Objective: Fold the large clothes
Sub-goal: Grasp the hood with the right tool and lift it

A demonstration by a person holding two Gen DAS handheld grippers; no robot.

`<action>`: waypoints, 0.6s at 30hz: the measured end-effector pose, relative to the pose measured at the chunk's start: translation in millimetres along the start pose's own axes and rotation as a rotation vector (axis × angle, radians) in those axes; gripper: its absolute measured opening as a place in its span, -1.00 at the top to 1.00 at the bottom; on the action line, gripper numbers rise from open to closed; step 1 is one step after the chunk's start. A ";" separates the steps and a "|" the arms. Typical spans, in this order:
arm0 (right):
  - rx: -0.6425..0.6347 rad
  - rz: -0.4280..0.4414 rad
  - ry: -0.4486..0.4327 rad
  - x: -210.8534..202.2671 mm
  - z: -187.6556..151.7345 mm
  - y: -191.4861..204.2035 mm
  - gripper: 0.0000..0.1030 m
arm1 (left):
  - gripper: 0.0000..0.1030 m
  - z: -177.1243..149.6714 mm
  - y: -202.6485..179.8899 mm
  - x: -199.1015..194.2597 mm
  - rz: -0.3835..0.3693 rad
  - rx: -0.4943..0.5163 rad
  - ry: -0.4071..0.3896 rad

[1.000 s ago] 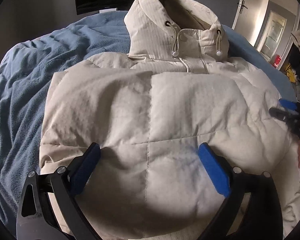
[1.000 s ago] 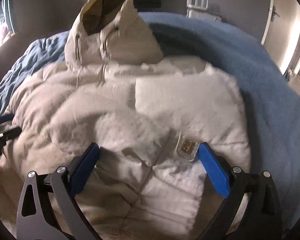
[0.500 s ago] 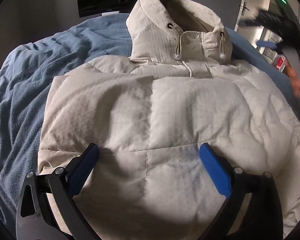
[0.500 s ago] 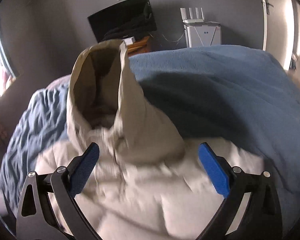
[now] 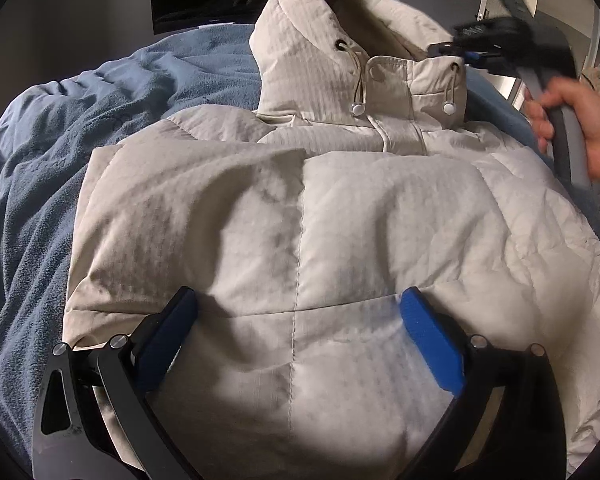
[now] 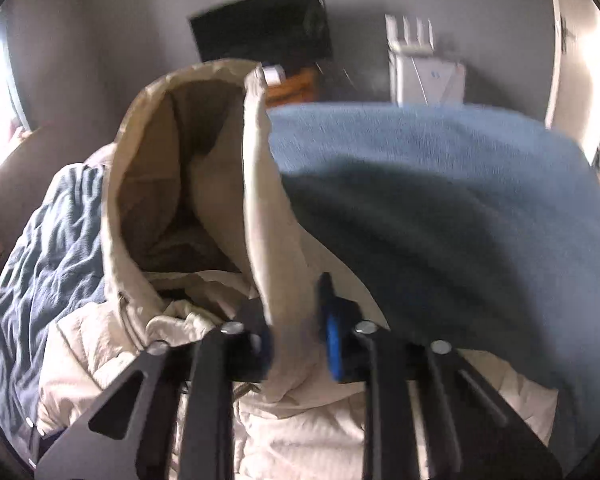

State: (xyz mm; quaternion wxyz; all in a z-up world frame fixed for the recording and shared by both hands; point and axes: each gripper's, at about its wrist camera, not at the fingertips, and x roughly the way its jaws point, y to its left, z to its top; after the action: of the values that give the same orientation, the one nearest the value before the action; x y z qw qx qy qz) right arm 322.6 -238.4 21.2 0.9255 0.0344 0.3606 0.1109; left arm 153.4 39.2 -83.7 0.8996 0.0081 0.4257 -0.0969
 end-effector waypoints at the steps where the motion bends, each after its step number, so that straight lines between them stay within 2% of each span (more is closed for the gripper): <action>1: -0.031 0.003 -0.028 -7.5 -5.1 4.1 0.72 | -0.84 1.5 -0.6 -4.6 0.029 -0.001 -0.019; 4: -0.163 0.002 -0.115 -37.0 -33.0 16.4 0.76 | -0.78 11.8 -5.7 -31.6 0.107 0.016 -0.143; 7: -0.241 0.013 -0.165 -60.4 -59.2 21.3 0.80 | -0.79 25.6 -8.3 -54.7 0.080 0.023 -0.241; 11: -0.293 0.041 -0.181 -76.9 -85.9 21.1 0.83 | -0.79 46.0 -1.5 -64.9 0.016 -0.025 -0.264; 18: -0.388 0.098 -0.148 -93.7 -130.0 13.8 0.84 | -0.79 57.9 18.9 -79.6 0.042 -0.066 -0.317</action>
State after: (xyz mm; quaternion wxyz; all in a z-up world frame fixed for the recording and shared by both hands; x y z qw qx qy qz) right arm 165.3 -248.6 -10.8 0.9322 -0.1188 0.2612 0.2204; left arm 151.8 65.5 13.0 0.9571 -0.0282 0.2811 -0.0640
